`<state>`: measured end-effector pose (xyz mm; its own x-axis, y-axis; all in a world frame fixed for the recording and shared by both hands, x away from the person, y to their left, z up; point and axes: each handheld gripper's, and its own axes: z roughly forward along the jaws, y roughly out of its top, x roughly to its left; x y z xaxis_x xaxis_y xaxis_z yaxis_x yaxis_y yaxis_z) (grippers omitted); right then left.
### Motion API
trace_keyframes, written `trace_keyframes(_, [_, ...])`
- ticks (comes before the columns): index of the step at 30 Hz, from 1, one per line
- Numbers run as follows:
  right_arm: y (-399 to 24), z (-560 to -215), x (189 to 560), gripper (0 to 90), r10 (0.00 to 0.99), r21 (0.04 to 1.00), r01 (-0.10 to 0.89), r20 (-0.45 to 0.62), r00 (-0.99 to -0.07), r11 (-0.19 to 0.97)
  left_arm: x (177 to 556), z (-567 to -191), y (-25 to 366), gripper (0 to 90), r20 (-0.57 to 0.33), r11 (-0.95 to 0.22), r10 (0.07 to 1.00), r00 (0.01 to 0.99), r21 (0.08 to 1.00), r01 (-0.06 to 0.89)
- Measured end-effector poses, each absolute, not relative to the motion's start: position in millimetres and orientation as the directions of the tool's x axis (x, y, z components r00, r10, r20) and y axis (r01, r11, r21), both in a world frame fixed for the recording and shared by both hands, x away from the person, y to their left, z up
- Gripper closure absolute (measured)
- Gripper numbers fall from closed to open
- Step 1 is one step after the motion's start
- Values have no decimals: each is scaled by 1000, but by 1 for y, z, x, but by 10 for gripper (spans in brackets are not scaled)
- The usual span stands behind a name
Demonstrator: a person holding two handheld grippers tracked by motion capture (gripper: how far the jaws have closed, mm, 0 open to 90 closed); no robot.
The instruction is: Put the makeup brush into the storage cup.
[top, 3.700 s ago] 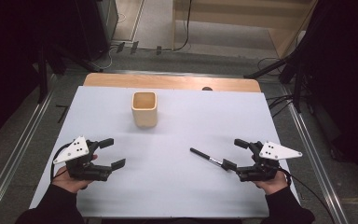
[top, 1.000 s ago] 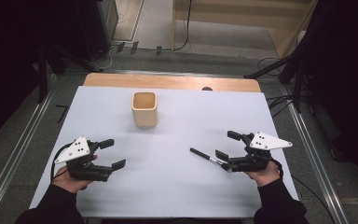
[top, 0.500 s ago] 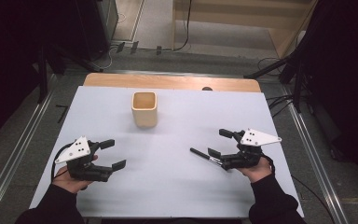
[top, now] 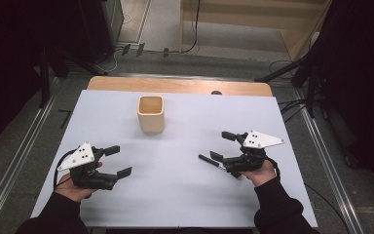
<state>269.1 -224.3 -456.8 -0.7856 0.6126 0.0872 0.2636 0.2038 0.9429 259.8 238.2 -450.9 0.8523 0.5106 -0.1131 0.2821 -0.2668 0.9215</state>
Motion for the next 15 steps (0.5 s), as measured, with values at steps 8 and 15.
trace_keyframes(8, [-218, -454, 273, 197, 606, 942, 264, 88, -791, 208, 260, -451, 239, 153, -114, -265, 516, 849, 921, 284])
trace_keyframes(15, [-209, -449, 277, 197, 573, 909, 287, 68, -817, 301, 259, -451, 238, 153, -113, -272, 512, 852, 919, 285])
